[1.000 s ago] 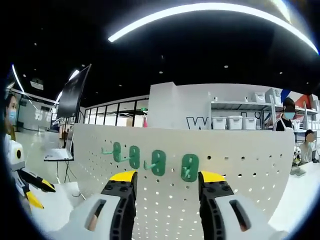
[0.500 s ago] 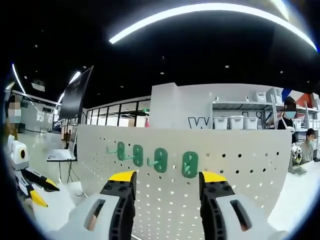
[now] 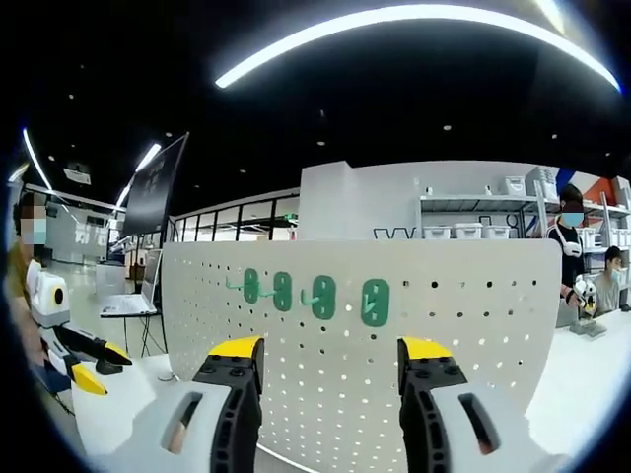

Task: Insert the hook assembly into the mounting plate slot until the hook locks in place.

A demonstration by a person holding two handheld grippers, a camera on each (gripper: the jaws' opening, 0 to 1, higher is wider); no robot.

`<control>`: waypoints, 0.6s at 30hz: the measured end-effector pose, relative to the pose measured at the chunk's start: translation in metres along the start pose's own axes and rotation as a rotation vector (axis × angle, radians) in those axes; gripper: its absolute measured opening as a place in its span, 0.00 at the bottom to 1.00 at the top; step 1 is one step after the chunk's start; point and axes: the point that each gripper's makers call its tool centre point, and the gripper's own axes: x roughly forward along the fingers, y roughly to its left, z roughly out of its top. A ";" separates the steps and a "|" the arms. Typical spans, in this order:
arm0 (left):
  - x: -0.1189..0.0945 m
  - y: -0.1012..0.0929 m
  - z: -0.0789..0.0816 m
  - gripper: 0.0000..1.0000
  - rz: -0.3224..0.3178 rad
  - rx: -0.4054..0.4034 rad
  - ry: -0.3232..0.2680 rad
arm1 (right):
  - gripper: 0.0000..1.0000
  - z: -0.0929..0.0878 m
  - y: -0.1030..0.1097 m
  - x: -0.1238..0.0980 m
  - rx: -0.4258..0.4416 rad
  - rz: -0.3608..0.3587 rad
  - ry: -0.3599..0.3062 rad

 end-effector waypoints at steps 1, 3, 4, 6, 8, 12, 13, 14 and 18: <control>0.000 0.000 0.001 0.59 0.000 0.001 -0.003 | 0.53 -0.001 0.000 -0.001 0.000 0.001 0.001; 0.000 0.000 0.001 0.59 -0.001 0.001 -0.001 | 0.53 -0.003 0.000 -0.005 0.008 0.000 0.003; 0.000 0.000 0.002 0.59 -0.001 0.002 -0.003 | 0.54 -0.003 0.000 -0.006 0.008 0.000 0.003; 0.000 0.000 0.002 0.59 -0.002 0.005 -0.003 | 0.54 -0.004 0.000 -0.009 0.014 0.002 0.004; 0.000 0.001 0.004 0.59 -0.001 0.003 -0.007 | 0.54 -0.005 0.001 -0.013 0.016 0.003 0.005; 0.000 0.002 0.004 0.60 0.000 0.007 -0.008 | 0.55 -0.010 0.002 -0.019 0.021 0.005 0.015; 0.000 0.002 0.004 0.60 0.000 0.009 -0.008 | 0.55 -0.011 0.002 -0.020 0.022 0.006 0.018; 0.000 0.002 0.005 0.60 -0.001 0.011 -0.009 | 0.55 -0.012 0.003 -0.022 0.023 0.005 0.020; 0.000 0.001 0.004 0.60 -0.003 0.015 -0.006 | 0.55 -0.016 0.004 -0.027 0.026 0.006 0.029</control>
